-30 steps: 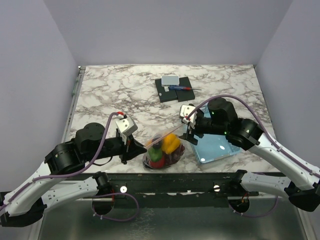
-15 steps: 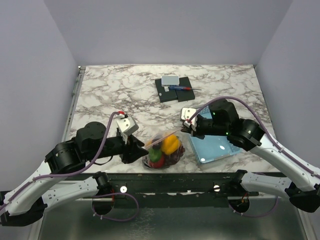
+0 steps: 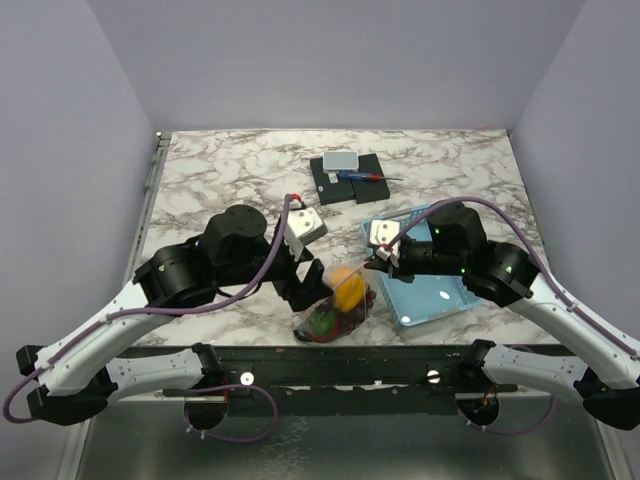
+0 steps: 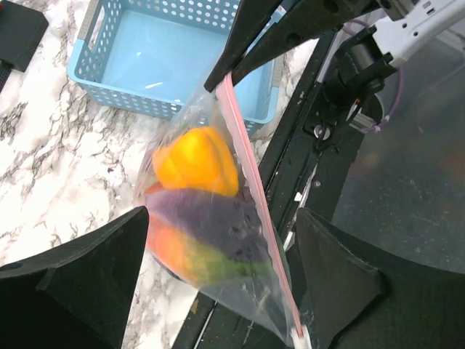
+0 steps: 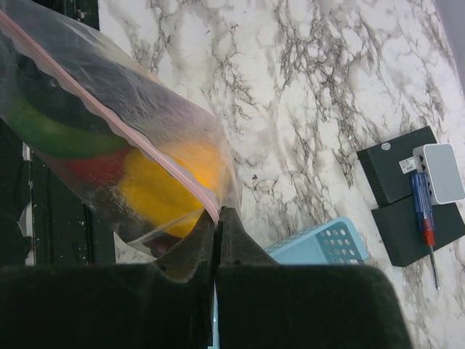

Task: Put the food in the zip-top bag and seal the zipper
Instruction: Place the zipper food storage bag at the center of the board.

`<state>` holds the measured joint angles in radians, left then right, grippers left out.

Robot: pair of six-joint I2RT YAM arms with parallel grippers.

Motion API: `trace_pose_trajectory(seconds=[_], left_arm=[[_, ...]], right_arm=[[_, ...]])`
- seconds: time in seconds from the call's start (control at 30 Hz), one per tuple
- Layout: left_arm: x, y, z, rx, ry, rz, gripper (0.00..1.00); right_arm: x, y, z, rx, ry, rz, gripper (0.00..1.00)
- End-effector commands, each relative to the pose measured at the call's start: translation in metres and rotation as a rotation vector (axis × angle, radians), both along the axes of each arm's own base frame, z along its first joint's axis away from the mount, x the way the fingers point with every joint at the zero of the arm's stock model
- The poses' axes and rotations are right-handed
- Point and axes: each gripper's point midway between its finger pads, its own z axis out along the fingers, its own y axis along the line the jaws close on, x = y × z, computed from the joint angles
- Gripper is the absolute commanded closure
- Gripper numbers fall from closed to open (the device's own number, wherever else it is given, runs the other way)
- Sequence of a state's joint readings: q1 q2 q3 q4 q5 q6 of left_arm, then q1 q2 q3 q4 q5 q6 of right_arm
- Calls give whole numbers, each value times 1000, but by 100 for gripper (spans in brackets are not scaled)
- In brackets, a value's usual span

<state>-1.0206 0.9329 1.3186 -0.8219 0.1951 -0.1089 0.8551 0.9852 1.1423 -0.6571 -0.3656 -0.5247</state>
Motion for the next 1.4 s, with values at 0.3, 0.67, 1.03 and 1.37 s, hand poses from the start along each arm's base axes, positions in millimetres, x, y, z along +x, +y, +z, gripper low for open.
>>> trace_pose_trajectory(seconds=[0.3, 0.67, 1.03, 1.37], left_arm=[[11, -52, -4, -21, 20, -106, 17], [14, -71, -33, 17, 82, -111, 26], [19, -71, -67, 103, 97, -79, 61], [29, -69, -70, 124, 62, -45, 100]], right_arm=[[-11, 1, 7, 52, 25, 25, 99], [-1, 0, 11, 70, -4, -24, 99], [-1, -1, 14, 83, -6, -38, 99], [-6, -1, 17, 110, 12, -31, 99]])
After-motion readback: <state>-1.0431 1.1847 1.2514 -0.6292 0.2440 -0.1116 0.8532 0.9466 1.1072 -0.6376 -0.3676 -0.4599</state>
